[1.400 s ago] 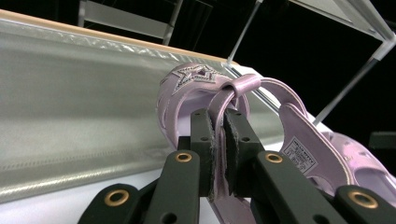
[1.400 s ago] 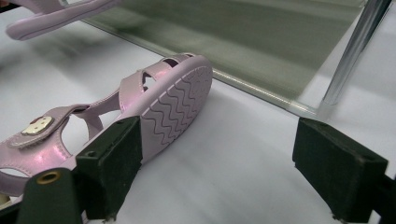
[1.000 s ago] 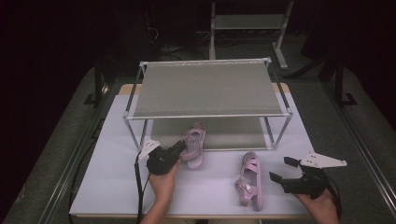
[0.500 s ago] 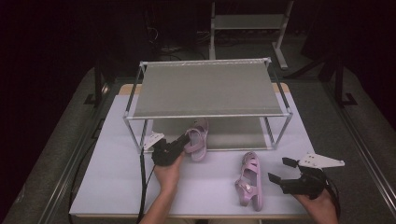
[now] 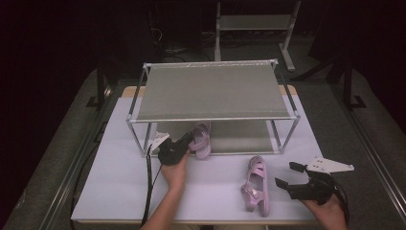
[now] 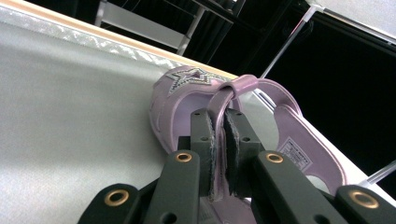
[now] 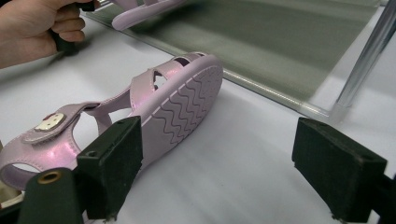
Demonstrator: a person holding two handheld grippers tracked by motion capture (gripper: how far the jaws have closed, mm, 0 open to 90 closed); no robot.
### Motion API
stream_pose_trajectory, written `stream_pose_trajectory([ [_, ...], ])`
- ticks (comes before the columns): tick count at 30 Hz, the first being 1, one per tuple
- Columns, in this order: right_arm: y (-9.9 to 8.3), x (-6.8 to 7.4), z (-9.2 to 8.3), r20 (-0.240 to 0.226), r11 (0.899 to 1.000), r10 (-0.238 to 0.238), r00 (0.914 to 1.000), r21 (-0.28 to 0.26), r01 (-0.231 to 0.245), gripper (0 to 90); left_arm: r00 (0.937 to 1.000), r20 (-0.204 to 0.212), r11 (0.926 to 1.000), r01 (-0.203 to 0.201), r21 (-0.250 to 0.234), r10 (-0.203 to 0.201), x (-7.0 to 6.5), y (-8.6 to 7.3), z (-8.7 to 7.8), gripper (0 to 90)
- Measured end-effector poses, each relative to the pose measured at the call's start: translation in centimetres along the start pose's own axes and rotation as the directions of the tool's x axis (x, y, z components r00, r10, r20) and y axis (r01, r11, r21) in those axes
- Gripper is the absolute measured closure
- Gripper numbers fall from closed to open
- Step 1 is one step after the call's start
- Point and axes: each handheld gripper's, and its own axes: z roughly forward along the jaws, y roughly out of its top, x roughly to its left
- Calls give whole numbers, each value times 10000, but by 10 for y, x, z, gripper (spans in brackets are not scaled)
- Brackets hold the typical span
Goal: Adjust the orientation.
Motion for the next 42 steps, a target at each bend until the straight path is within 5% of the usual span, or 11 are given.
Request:
stream_pose_trajectory([
  [13, 0, -1, -1, -39, 10000, 42, 10000, -71, -42, 159, 9990, -144, 9990, -428, 161, 430, -4, 11, 19, 832],
  [17, -1, -1, -2, -49, 9999, 86, 10000, -120, -87, 159, 9956, -387, 9951, -835, 532, 856, -1, 17, 26, 831],
  [19, -1, -2, -2, -57, 9998, 109, 9999, -156, -110, 159, 9971, -473, 9978, -576, 339, 591, -1, 16, 28, 830],
  [28, -1, -1, -3, -79, 9998, 120, 9999, -169, -121, 159, 9933, -717, 9947, -868, 549, 906, 3, 13, 34, 830],
  [42, -1, -1, -3, -63, 9998, 85, 9999, -157, -86, 159, 9948, -171, 9933, -992, 597, 1004, 2, 14, 29, 653],
])
